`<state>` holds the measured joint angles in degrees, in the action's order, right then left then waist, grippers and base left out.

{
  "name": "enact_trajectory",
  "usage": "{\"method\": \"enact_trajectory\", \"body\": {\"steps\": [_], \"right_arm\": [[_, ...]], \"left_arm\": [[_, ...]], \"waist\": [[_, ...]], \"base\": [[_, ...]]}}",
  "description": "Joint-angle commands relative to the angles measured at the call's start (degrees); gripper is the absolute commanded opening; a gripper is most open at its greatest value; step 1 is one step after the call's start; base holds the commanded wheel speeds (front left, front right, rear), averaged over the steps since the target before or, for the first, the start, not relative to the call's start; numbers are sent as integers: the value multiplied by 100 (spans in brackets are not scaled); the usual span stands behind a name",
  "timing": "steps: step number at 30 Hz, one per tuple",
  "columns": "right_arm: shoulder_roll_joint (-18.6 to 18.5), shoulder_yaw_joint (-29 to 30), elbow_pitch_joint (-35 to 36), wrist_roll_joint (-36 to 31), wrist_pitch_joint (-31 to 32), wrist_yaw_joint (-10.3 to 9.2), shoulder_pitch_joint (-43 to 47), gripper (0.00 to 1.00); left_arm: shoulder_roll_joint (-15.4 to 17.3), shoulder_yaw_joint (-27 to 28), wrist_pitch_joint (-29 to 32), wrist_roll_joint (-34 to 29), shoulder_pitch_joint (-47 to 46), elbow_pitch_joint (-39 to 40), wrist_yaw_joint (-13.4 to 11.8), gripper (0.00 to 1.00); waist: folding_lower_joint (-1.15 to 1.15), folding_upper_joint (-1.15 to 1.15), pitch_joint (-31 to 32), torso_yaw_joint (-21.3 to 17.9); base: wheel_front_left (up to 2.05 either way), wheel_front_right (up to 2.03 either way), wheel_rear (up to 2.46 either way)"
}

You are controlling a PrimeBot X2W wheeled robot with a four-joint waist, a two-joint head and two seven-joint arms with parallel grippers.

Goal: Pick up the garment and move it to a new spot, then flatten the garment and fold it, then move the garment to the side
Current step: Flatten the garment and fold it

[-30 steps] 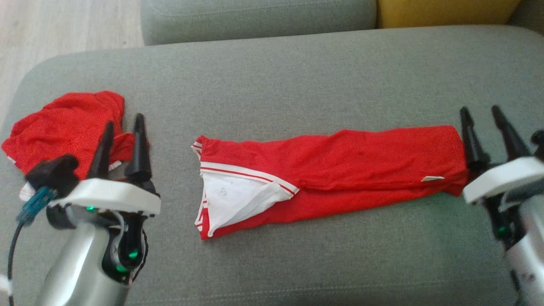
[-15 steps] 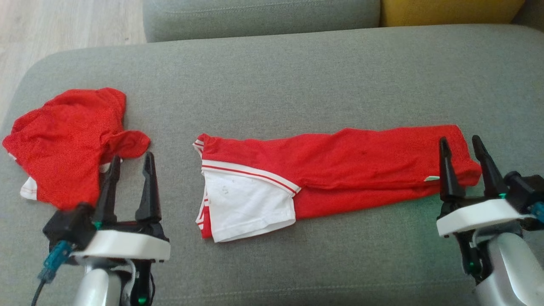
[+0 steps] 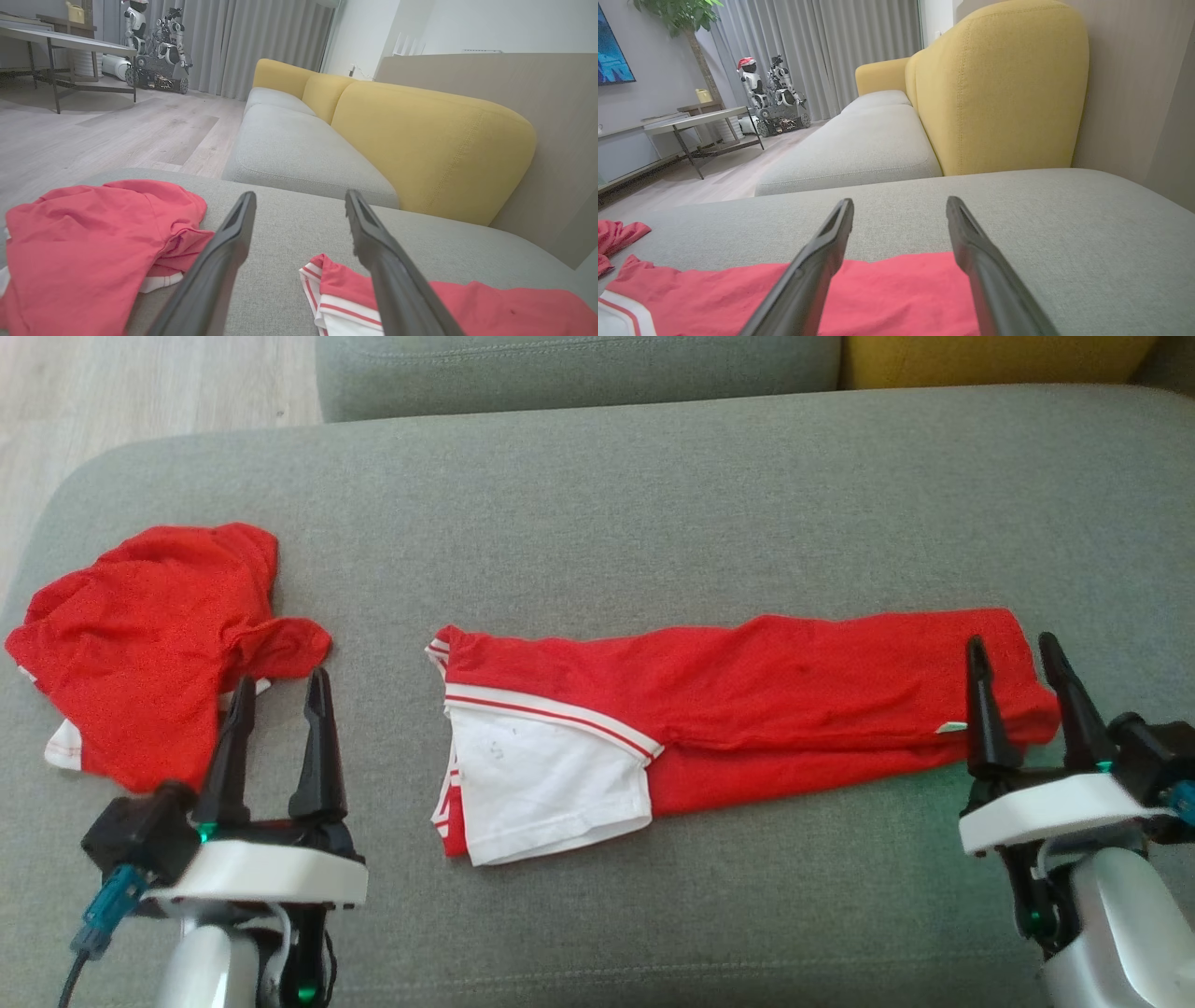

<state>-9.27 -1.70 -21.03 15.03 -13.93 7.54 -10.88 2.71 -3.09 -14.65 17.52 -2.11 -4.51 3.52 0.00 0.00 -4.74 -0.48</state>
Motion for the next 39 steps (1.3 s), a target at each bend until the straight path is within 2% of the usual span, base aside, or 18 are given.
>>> {"method": "enact_trajectory", "body": {"steps": [1,12,25,39], "right_arm": [[-2,-52,132,-19,-7,-5,-74,100],[-4,503,-566,142,423,-5,-575,100],[94,1544,-1962,-41,886,-5,-1375,100],[110,1623,-2804,-166,1281,-5,-1747,100]], "left_arm": [[18,158,-34,56,-269,219,-8,100],[18,58,-35,97,-362,207,-14,100],[17,-37,-35,60,-563,133,46,100],[17,19,-35,30,-705,125,68,100]], "waist": [[0,0,-14,5],[0,0,-266,102],[0,0,-602,254],[0,0,-808,286]], "base": [[0,0,0],[0,0,0],[0,0,0],[0,0,0]]}}
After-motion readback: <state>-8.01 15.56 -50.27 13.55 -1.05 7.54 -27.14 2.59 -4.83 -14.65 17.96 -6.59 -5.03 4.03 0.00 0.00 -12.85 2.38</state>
